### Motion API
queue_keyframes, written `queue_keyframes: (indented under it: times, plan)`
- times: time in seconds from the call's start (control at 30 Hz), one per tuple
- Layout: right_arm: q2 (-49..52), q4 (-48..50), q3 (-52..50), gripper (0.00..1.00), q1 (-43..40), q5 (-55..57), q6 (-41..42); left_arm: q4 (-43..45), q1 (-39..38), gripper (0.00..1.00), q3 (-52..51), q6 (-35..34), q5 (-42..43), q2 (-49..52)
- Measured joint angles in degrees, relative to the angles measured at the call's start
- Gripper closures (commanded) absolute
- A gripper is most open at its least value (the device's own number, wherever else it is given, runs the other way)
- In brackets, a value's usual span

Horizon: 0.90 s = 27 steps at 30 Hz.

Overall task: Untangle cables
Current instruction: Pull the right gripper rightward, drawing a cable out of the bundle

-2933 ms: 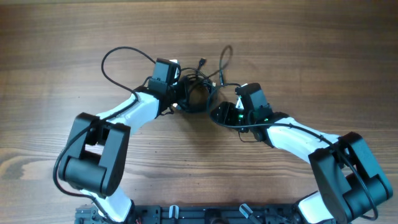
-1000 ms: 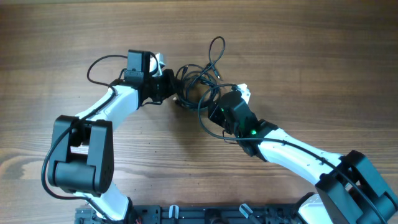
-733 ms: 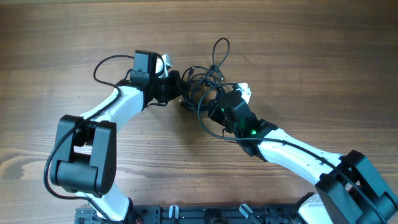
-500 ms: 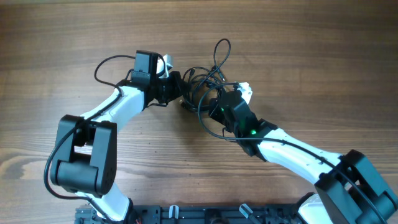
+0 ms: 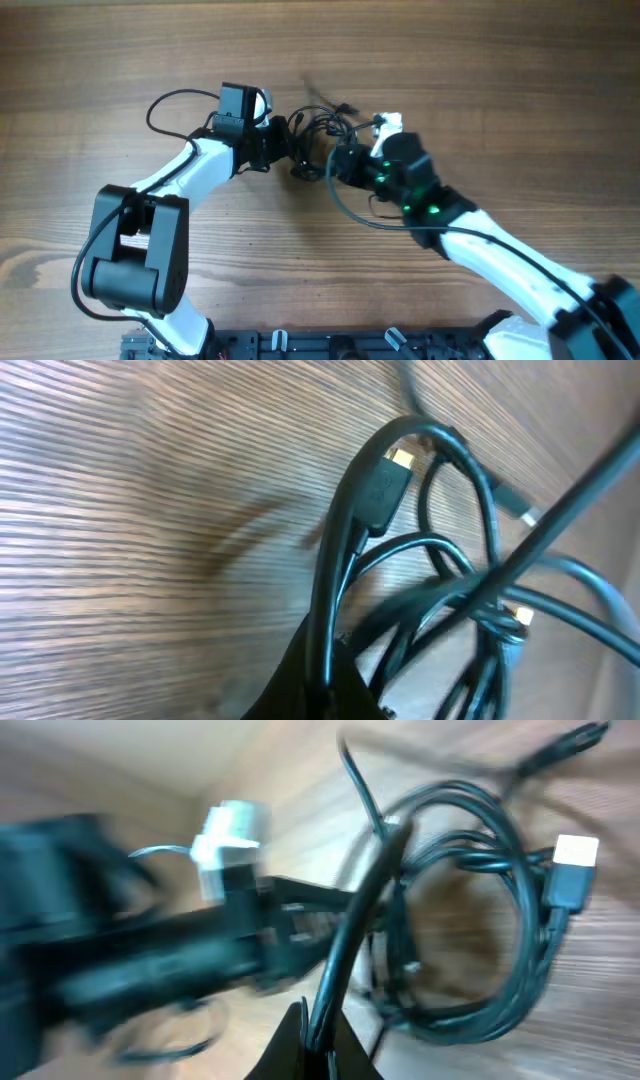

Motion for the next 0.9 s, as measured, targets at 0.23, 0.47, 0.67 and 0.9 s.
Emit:
queue_keyframes:
  times: [0.23, 0.47, 0.67, 0.9]
  plan:
    - [-4.3, 5.2, -0.1, 0.96, -14.7, -29.8, 7.5, -0.9, 0.0, 0.96, 0.1, 0.0, -5.8, -0.1]
    - [-4.5, 9.4, -0.2, 0.96, -29.9, -53.5, 12.4, -3.1, -0.3, 0.96, 0.3, 0.0, -14.4, -0.4]
    - [-4.5, 9.4, -0.2, 0.96, -39.1, -63.4, 10.4, -4.5, -1.0, 0.96, 0.5, 0.0, -21.9, -0.5]
    - [-4.5, 1.3, -0.2, 0.96, -45.5, -67.1, 1.1, -6.1, -0.6, 0.96, 0.7, 0.0, -30.9, -0.5]
